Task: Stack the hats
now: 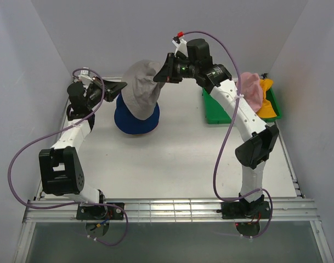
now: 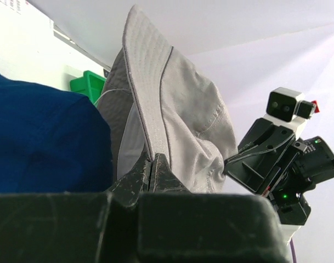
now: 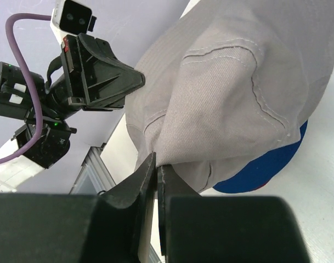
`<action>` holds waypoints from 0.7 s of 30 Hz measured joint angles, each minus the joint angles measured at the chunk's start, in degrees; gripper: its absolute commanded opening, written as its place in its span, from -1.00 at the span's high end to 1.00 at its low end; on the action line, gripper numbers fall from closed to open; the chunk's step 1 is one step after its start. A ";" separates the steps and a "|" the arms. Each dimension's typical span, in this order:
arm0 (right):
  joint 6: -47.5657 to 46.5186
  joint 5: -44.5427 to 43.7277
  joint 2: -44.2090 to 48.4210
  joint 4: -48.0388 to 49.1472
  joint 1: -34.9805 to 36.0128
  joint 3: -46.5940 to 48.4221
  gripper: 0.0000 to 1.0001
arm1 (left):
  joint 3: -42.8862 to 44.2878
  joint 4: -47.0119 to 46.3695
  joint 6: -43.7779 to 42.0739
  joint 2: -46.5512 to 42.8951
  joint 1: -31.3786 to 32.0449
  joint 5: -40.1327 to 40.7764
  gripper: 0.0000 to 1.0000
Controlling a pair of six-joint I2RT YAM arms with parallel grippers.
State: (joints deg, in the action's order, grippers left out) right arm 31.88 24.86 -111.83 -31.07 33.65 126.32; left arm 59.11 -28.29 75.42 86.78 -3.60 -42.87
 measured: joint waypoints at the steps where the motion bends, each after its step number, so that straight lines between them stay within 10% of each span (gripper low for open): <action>1: 0.07 -0.55 0.00 0.52 0.31 -0.39 0.84 | -0.35 0.00 -0.04 -0.35 -0.74 -0.24 1.00; 21: 0.44 -3.39 -4.87 5.70 4.50 -0.59 0.84 | -6.73 -0.90 -1.57 -0.72 -8.68 -4.39 1.00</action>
State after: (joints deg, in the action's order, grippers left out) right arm 32.32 21.47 -116.71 -25.36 38.15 125.73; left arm 52.38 -29.19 73.84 86.06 -12.27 -47.27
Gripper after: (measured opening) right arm 0.080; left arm 0.020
